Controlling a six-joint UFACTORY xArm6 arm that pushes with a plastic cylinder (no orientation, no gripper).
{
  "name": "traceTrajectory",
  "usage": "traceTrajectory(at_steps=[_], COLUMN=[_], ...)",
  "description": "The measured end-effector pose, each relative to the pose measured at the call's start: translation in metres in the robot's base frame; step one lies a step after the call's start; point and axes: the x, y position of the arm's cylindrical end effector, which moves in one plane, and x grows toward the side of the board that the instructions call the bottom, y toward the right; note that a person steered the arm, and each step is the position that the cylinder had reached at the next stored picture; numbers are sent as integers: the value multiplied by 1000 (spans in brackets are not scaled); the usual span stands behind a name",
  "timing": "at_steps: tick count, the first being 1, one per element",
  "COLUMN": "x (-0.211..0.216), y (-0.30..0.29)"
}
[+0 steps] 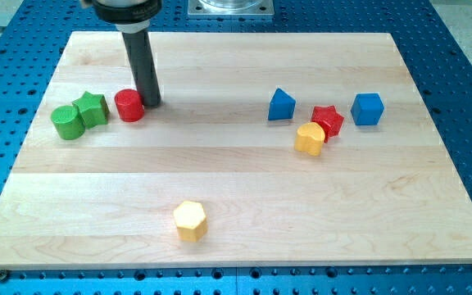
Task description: Push the red circle to the right of the green star
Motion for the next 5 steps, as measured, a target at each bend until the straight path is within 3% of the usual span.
traceTrajectory(at_steps=[1, 2, 3, 4, 5], x=[-30, -72, -82, -57, -34], y=[58, 159, 231, 320, 449])
